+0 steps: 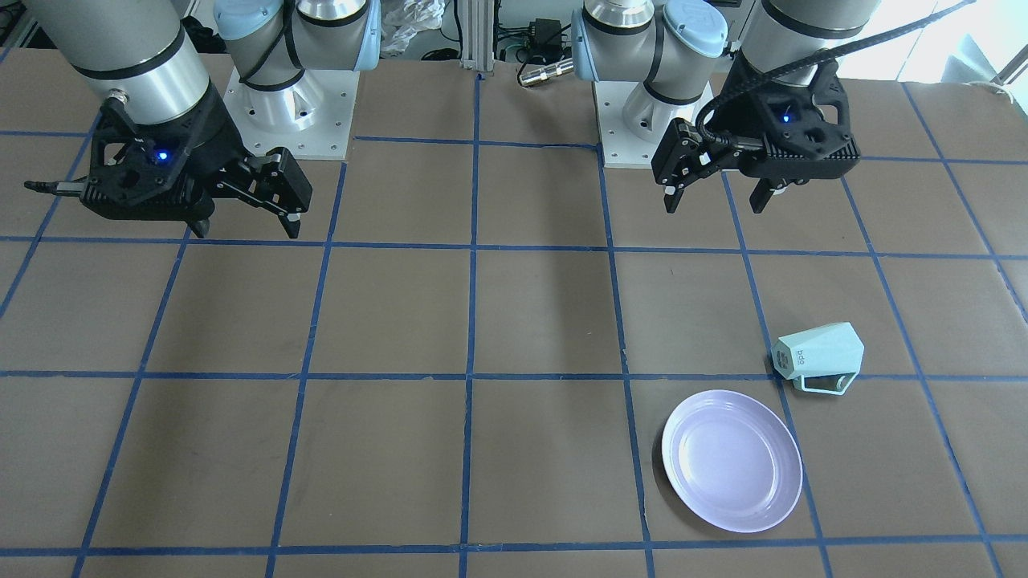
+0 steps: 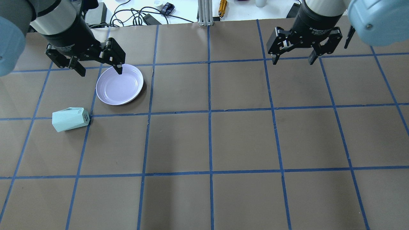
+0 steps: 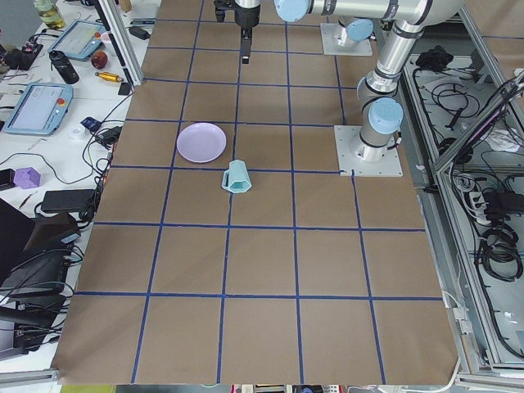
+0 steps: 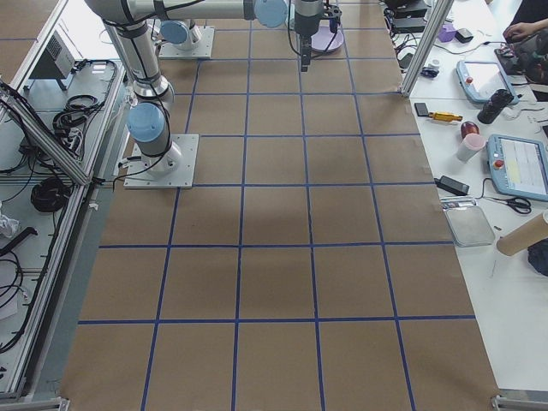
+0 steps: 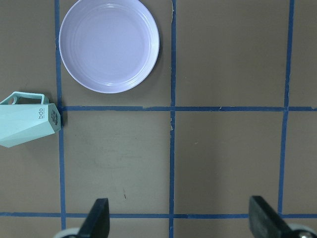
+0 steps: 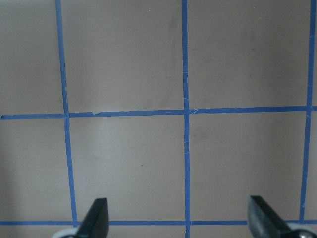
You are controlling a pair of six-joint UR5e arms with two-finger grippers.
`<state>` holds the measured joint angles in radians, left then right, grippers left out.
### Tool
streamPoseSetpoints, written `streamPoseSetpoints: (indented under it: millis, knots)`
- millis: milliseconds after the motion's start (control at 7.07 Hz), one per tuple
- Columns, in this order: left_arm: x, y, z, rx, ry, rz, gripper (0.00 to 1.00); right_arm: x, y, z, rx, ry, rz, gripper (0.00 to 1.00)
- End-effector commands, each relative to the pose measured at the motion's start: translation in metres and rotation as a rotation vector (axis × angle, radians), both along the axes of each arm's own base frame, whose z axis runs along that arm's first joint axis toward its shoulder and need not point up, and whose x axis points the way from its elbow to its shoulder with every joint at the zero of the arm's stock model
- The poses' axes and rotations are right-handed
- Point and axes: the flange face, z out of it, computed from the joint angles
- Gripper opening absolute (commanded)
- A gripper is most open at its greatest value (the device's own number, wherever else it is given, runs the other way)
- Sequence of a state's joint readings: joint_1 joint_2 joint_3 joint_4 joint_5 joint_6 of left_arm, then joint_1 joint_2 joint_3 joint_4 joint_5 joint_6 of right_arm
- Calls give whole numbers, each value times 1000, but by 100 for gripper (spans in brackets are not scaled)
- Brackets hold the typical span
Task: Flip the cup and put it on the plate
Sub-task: 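Move the left gripper away from the plate toward the lying green cup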
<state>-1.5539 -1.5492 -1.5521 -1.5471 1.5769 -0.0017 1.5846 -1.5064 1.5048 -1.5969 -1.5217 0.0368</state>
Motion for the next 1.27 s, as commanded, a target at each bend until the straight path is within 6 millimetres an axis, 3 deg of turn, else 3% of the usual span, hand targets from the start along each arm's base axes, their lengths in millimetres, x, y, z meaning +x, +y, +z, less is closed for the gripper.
streamPoseSetpoints:
  millis: [0, 141, 283, 566, 707, 990, 1131]
  knots:
    - [1, -1, 1, -4, 3, 3, 100, 0, 0, 0, 0, 0, 0, 100]
    - [3, -2, 1, -2, 8, -49, 100, 0, 0, 0, 0, 0, 0, 100]
    - [36, -9, -1, 3, 9, -59, 100, 0, 0, 0, 0, 0, 0, 100]
    - [161, -14, -22, 29, 161, 25, 100, 0, 0, 0, 0, 0, 0, 100]
    - [214, -12, -47, 44, 224, 67, 100, 0, 0, 0, 0, 2, 0, 100]
    - [305, -6, -112, 53, 394, 117, 100, 0, 0, 0, 0, 0, 0, 100]
    - [334, -7, -138, 43, 466, 134, 100, 0, 0, 0, 0, 0, 0, 100]
